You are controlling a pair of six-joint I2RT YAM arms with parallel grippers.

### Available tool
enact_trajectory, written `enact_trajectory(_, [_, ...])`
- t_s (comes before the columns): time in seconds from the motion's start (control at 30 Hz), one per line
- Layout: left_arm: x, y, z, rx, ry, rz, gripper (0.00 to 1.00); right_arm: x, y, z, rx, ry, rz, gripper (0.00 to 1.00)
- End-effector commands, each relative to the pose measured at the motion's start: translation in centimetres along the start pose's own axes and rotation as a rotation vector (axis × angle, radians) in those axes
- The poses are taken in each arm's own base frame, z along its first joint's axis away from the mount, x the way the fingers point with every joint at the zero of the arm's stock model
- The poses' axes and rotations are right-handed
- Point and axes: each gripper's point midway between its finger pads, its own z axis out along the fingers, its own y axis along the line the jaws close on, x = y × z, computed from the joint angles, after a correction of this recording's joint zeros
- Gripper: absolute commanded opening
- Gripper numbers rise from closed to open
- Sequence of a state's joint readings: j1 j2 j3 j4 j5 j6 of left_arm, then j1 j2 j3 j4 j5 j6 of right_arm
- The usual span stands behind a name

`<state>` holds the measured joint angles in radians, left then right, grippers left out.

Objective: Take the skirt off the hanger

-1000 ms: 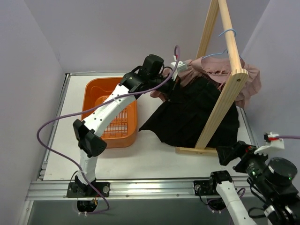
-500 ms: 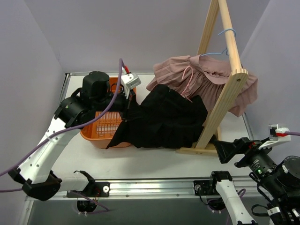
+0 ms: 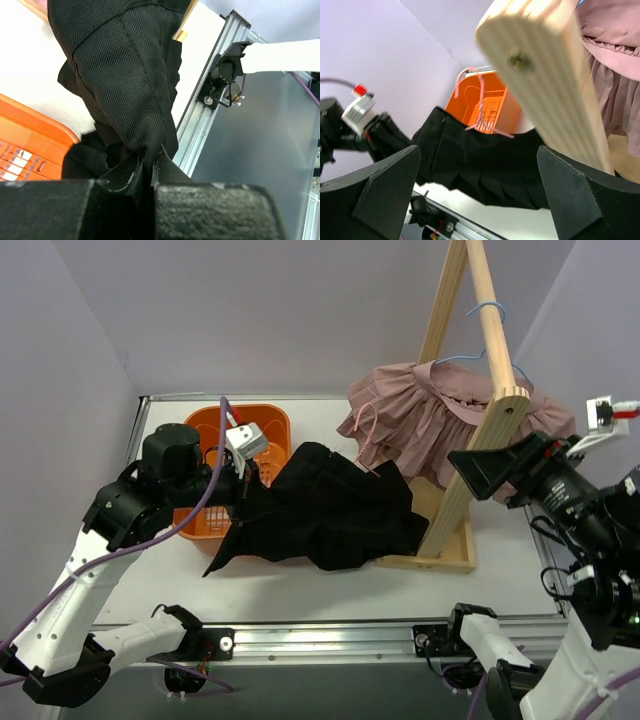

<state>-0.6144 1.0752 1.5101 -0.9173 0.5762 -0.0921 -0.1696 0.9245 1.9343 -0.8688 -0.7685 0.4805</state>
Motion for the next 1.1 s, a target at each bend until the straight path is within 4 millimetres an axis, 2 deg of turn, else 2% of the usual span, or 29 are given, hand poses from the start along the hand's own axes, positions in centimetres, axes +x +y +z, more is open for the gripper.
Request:
enact_trajectory(0.0, [-2.0,-0.7,-1.3,0.002,-0.101,0.061,0.02,-2.2,1.2,1.1,-0.067,-0.018,0.012,0.97])
enact_trajectory(0.03, [-2.1,-0.9,-1.3,0.007,-0.104,0.059,0.02,-2.6,0.7,1.7,-0.062,-0.011,0.019,0.96])
enact_trajectory(0.1, [-2.2,-0.8,-1.1,0.011,-0.109,0.055,0.02,-3.9,2.3,1.3,-0.108,-0.054,0.003,0.97])
enact_trajectory(0.13, [-2.2,-0.8,-1.0,0.013,-0.110,0.053,0.02,-5.7,4.3,0.4,-0.169,-0.140,-0.055,0.97])
enact_trajectory(0.2, [-2.2,-0.7,-0.6,0.023,-0.114,0.048,0.02,-7.5,7.3,-1.2,-0.257,-0.238,-0.040,1.00])
enact_trajectory(0.23, [-2.1,-0.6,-0.4,0.028,-0.111,0.044,0.02,-8.9,9.6,-2.5,-0.332,-0.315,-0.093,1.00])
enact_trajectory(0.3, [-1.9,-0.6,0.0,0.040,-0.105,0.039,0.02,-8.6,11.7,-3.0,-0.447,-0.249,-0.020,1.00])
enact_trajectory(0.37, [-2.0,-0.6,0.0,0.045,-0.108,0.040,0.02,-9.1,13.1,-3.5,-0.522,-0.265,-0.043,1.00])
enact_trajectory(0.4, [-1.8,-0.5,0.2,0.044,-0.104,0.041,0.02,-9.0,14.5,-4.4,-0.593,-0.236,0.040,1.00])
enact_trajectory(0.43, [-1.7,-0.5,0.2,0.044,-0.103,0.038,0.02,-9.1,15.7,-5.3,-0.695,-0.269,-0.010,1.00])
enact_trajectory(0.5, [-1.4,-0.3,0.5,0.046,-0.103,0.029,0.02,-9.1,16.5,-6.1,-0.797,-0.249,0.059,1.00])
enact_trajectory(0.53, [-1.4,-0.3,0.7,0.048,-0.105,0.025,0.02,-8.9,17.2,-7.1,-0.904,-0.224,0.115,1.00])
enact_trajectory(0.6, [-1.5,-0.2,0.8,0.046,-0.118,0.016,0.02,-8.9,17.4,-7.6,-0.960,-0.212,0.139,1.00])
enact_trajectory(0.63, [-1.4,0.0,0.9,0.040,-0.118,0.012,0.02,-9.2,16.8,-6.8,-0.937,-0.209,0.140,0.99])
enact_trajectory(0.67, [-1.5,0.1,0.9,0.038,-0.122,0.011,0.02,-9.3,17.1,-6.8,-0.913,-0.218,0.100,0.97])
enact_trajectory(0.7, [-1.5,0.2,1.1,0.034,-0.119,0.008,0.02,-9.5,16.8,-6.3,-0.872,-0.220,0.091,0.96])
enact_trajectory(0.73, [-1.6,0.2,1.0,0.032,-0.120,0.009,0.02,-10.1,15.1,-4.3,-0.769,-0.181,0.196,0.95])
enact_trajectory(0.77, [-1.7,0.3,1.0,0.027,-0.121,0.010,0.02,-9.9,14.4,-3.6,-0.740,-0.188,0.151,0.94])
enact_trajectory(0.87, [-1.8,0.3,1.2,0.032,-0.120,0.007,0.02,-8.7,13.6,-2.6,-0.759,-0.107,0.201,0.94])
enact_trajectory(1.07, [-1.3,1.0,2.1,0.028,-0.106,-0.019,0.02,-6.8,11.9,-0.9,-0.693,-0.026,0.267,0.95])
